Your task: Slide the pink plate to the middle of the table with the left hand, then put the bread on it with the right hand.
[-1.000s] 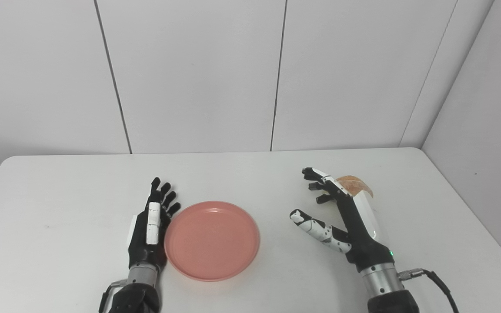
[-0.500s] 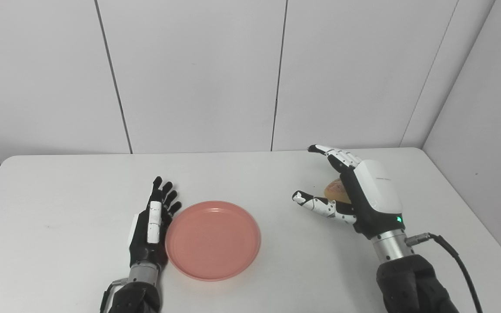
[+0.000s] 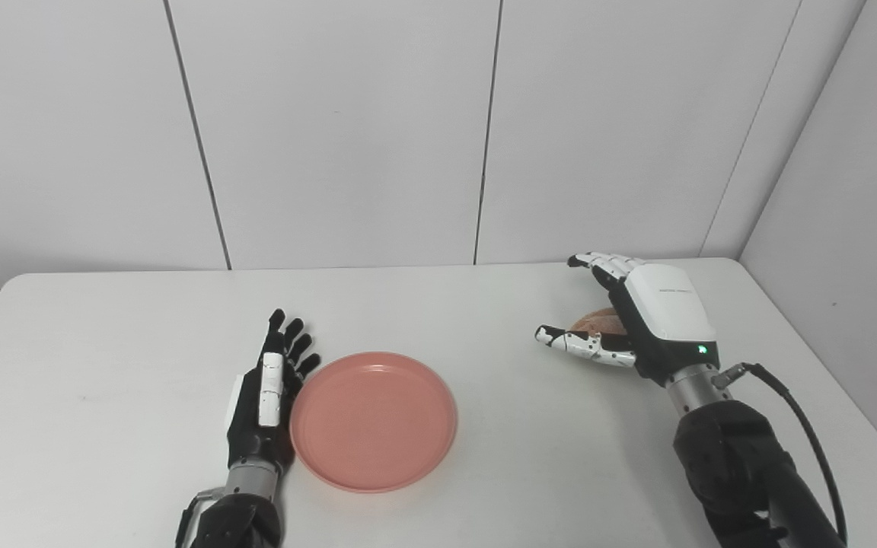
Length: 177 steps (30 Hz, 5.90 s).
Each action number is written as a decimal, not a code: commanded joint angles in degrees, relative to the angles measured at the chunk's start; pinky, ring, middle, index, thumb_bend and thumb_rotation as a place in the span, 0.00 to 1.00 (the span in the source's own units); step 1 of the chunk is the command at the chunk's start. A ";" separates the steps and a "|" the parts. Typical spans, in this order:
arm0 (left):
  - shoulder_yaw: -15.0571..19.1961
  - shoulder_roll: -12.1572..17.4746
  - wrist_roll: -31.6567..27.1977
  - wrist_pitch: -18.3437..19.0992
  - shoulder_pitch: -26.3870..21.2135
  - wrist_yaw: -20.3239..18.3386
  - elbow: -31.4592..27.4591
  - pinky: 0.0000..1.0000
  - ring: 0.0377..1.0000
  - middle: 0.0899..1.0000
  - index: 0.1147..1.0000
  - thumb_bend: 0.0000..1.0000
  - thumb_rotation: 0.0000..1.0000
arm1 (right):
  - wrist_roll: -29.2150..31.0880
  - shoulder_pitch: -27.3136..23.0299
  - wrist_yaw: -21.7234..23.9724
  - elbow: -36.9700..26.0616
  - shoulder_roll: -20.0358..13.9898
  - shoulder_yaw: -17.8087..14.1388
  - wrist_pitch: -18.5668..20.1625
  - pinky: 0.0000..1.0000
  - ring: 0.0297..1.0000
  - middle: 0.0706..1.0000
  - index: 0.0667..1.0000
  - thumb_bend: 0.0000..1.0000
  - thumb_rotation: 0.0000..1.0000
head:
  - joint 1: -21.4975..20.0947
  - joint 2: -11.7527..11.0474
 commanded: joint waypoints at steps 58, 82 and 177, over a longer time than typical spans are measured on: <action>-0.84 -0.50 0.36 -0.03 1.91 -0.26 0.20 0.87 0.93 0.95 1.00 1.00 0.91 | 6.90 -9.59 -10.67 27.33 -7.80 7.64 0.23 0.73 0.75 0.76 0.75 0.80 0.78 | 0.96 0.70; -0.83 -0.66 0.42 0.89 2.04 0.24 -0.59 0.86 0.91 0.95 1.00 1.00 0.91 | 11.67 -10.90 -21.36 37.01 -7.05 7.07 -5.81 0.33 0.38 0.46 0.46 0.51 0.08 | 1.60 1.00; -3.67 -6.51 7.66 0.54 2.27 5.88 -0.49 0.83 0.88 0.92 1.00 0.89 0.97 | 12.63 -10.68 4.51 3.62 8.72 14.42 -4.74 0.22 0.26 0.37 0.48 0.52 0.01 | 19.92 1.99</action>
